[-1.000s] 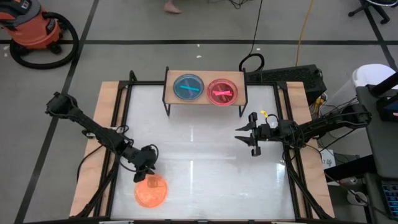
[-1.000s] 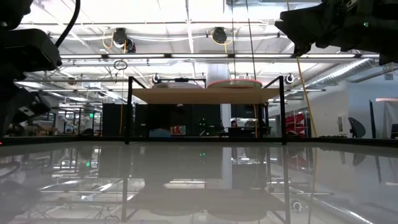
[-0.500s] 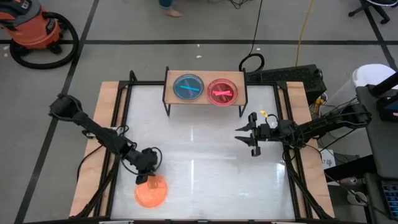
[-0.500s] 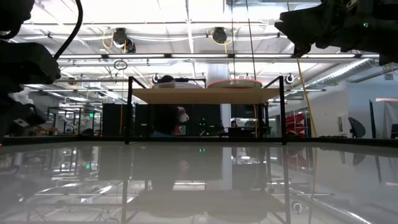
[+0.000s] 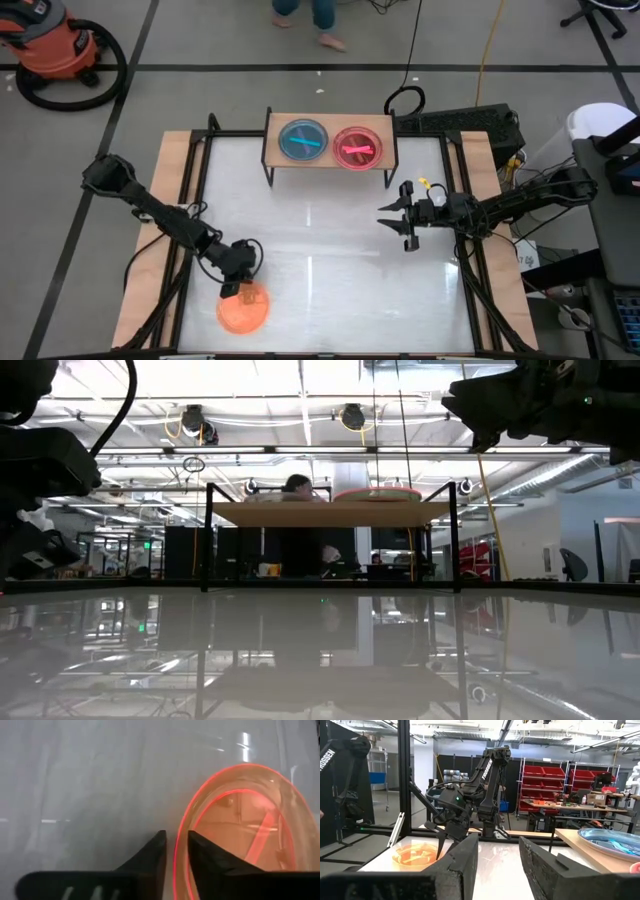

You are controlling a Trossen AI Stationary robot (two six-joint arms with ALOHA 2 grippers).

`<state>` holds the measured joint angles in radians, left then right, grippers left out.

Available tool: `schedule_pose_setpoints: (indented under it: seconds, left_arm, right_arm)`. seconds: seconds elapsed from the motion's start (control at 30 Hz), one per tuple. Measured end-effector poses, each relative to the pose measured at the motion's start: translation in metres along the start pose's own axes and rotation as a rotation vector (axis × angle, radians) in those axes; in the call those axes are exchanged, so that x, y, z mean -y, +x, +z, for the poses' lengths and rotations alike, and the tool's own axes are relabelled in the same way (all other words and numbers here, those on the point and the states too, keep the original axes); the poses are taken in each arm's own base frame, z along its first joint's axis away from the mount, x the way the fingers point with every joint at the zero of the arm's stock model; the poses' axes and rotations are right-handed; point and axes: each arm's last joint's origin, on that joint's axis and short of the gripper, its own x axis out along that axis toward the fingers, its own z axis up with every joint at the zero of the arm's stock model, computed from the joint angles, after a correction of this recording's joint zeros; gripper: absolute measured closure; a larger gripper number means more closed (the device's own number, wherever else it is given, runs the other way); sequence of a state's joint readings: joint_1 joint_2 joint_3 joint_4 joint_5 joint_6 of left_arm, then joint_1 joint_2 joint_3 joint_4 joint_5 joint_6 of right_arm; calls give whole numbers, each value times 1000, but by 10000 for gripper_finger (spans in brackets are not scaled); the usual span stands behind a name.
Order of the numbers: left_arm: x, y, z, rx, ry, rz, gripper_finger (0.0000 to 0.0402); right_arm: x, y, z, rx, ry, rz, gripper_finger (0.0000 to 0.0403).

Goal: Place and stack plates onto a shelf
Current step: Stack the orange plate on top of the blue plate on the shelf

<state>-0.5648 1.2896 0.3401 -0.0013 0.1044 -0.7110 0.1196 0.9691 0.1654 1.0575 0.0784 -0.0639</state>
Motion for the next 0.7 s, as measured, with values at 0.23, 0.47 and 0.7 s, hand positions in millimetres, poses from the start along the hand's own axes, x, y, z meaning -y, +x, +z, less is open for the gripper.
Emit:
schedule_pose_setpoints:
  seconds: [0.23, 0.47, 0.7]
  left_arm:
    - [1, -4, 4, -63, 8, 0, 395]
    - [20, -34, 44, -43, 143, 65, 398]
    - [24, -108, 110, 157, 255, 303, 400]
  right_arm:
    - [0, 0, 0, 0, -1, -3, 277]
    - [0, 0, 0, 0, -1, -5, 277]
    - [0, 0, 0, 0, -1, -4, 277]
